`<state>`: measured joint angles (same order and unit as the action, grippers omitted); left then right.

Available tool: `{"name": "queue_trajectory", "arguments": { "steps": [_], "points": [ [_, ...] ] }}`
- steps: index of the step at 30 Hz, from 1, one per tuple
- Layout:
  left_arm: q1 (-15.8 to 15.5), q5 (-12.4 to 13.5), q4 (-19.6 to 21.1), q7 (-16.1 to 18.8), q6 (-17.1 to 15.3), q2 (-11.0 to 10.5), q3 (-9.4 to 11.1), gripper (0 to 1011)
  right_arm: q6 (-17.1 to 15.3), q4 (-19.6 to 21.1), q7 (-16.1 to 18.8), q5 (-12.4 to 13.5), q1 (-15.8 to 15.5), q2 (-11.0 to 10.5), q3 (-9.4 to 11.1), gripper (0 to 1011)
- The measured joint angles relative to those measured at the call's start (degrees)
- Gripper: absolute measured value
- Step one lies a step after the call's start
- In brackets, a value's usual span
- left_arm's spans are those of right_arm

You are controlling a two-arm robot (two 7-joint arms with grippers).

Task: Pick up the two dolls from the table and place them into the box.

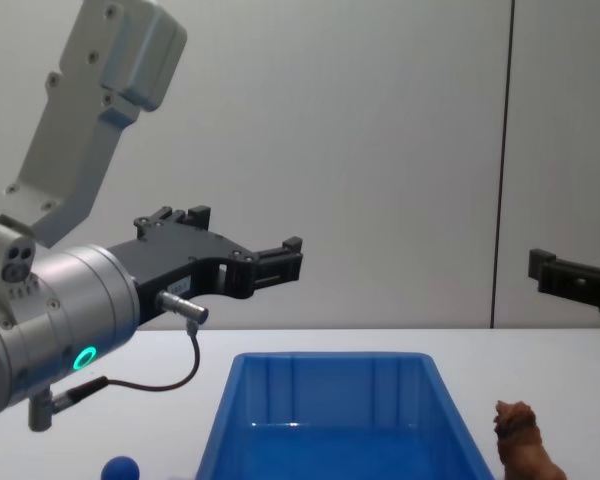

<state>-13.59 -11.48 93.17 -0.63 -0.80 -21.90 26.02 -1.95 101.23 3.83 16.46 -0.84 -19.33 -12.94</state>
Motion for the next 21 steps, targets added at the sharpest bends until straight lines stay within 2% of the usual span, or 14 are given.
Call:
{"name": "queue_trajectory", "arguments": {
  "steps": [21],
  "points": [
    [0.0, 0.0, 0.0, 0.0, 0.0, 0.0, 0.0, 1003, 0.0, 0.0, 0.0, 0.0, 0.0, 0.0, 0.0, 1001]
  ]
}}
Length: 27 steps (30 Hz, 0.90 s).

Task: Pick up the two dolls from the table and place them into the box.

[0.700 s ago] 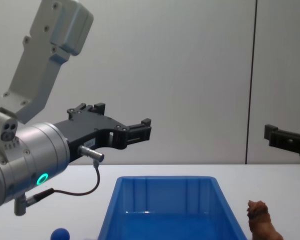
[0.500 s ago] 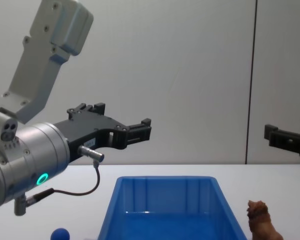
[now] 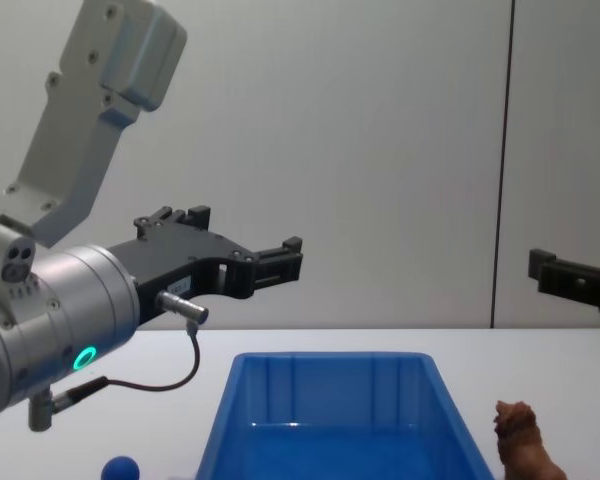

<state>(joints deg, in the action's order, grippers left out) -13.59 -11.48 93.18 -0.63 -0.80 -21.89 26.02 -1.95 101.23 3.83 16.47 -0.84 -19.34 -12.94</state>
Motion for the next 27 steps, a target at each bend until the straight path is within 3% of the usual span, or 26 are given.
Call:
{"name": "queue_trajectory", "arguments": {
  "steps": [10, 27],
  "points": [
    [0.0, 0.0, 0.0, 0.0, 0.0, 0.0, 0.0, 1003, 0.0, -0.1, 0.5, 0.2, 0.0, -0.2, 0.2, 1001],
    [0.0, 0.0, 0.0, 0.0, 0.0, 0.0, 0.0, 1003, -2.9, -0.3, 3.5, 3.2, -2.2, -3.1, 1.8, 1001]
  ]
}}
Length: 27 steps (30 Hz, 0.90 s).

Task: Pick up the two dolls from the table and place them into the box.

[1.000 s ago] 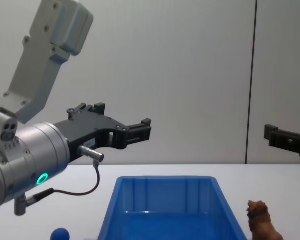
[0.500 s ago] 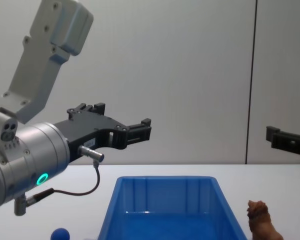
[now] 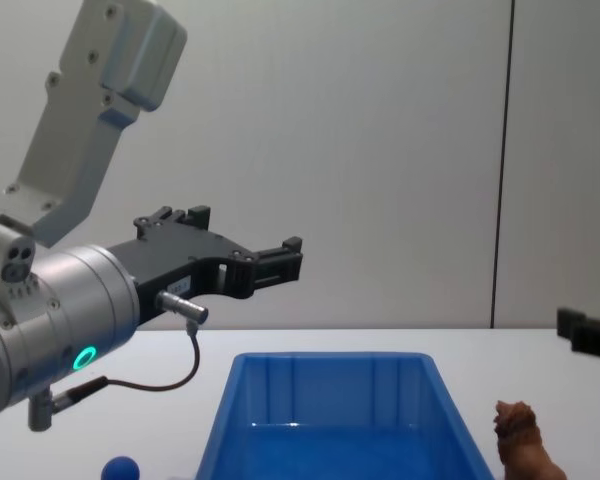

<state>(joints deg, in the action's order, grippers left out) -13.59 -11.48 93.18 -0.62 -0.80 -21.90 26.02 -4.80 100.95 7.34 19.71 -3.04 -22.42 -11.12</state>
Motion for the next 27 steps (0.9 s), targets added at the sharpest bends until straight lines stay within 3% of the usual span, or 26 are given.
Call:
{"name": "queue_trajectory", "arguments": {
  "steps": [11, 27],
  "points": [
    [0.0, 0.0, 0.0, 0.0, 0.0, 0.0, 0.0, 1003, -3.7, 0.3, -0.7, 1.7, -3.2, -1.4, 0.4, 1001],
    [0.0, 0.0, 0.0, 0.0, 0.0, 0.0, 0.0, 1003, -7.0, -1.6, -3.2, 2.0, -5.6, -1.9, 0.6, 1001]
  ]
}}
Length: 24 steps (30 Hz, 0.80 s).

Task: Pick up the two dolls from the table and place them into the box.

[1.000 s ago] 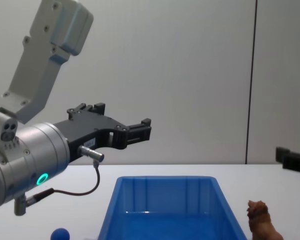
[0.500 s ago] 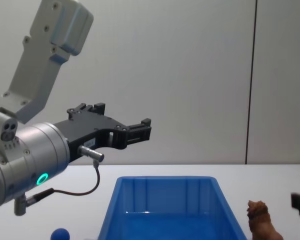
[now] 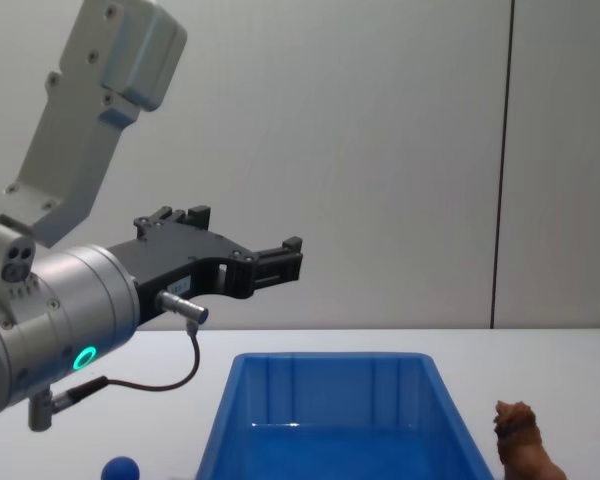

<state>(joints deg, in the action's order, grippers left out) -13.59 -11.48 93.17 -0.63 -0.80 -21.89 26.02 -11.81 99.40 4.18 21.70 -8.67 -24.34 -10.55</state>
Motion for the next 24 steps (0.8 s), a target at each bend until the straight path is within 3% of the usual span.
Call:
{"name": "queue_trajectory", "arguments": {
  "steps": [15, 24],
  "points": [
    [0.0, 0.0, 0.0, 0.0, 0.0, 0.0, 0.0, 1003, -2.0, -2.9, -0.4, -0.3, 1.0, 1.3, -0.3, 961],
    [0.0, 0.0, 0.0, 0.0, 0.0, 0.0, 0.0, 1003, -2.6, -4.5, -0.3, -0.5, 2.2, 2.4, -0.6, 709]
  ]
}}
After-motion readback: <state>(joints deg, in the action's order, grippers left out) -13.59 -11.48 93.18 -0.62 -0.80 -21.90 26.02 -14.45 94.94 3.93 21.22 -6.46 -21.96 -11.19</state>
